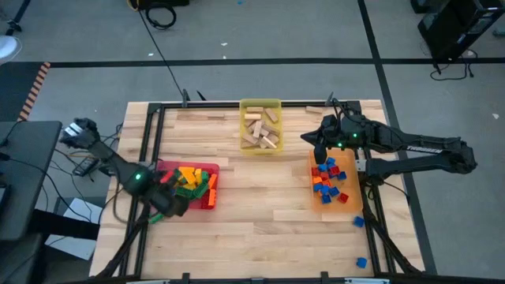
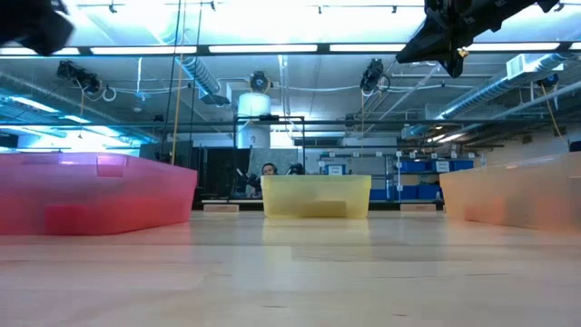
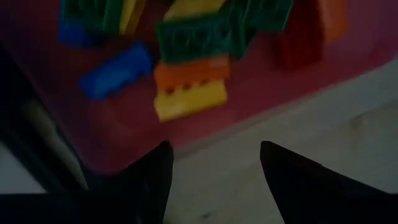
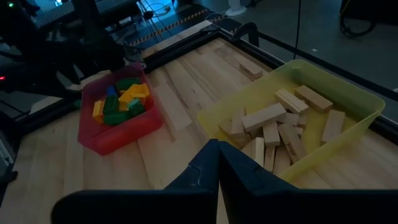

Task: Sort blocks by size
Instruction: Put the 3 stud green game piece into the pink bin

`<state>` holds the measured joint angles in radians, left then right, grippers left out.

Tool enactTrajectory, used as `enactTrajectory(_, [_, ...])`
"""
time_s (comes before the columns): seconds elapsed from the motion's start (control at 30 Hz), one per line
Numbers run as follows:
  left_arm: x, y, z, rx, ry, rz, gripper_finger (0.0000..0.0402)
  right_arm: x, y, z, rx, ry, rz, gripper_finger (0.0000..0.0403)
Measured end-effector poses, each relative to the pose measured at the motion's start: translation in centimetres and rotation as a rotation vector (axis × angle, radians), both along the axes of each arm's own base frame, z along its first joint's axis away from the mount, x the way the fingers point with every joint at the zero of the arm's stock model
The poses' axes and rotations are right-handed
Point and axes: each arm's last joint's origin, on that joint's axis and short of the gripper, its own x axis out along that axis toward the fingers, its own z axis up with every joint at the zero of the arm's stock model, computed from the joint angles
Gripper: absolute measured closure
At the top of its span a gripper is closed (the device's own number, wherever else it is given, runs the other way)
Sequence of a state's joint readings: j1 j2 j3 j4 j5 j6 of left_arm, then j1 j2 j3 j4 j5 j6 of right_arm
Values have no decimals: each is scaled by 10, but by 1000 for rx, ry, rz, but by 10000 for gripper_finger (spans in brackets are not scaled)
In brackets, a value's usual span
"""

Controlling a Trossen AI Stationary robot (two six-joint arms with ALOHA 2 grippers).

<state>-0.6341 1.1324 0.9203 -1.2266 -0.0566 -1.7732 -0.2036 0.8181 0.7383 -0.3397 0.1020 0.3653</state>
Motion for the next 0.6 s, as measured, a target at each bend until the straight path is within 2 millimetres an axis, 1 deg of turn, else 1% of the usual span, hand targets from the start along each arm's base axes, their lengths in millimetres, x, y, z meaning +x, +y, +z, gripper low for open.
enactTrajectory(0.13, [-8,-21,-7,-21,69,29,154,0,1,0,0,0,7,382])
enactTrajectory(0.23, [-13,-36,-15,-45,152,31,154,0,1,0,2,-1,7,382])
enactTrajectory(0.37, [-16,-56,-25,-64,203,-9,154,0,1,0,5,-2,5,382])
enactTrajectory(0.5, [-18,-65,-35,-19,244,-40,154,0,1,0,9,-3,3,382])
enactTrajectory(0.6, [-18,-67,-41,26,277,-71,154,0,1,0,19,-7,-2,382])
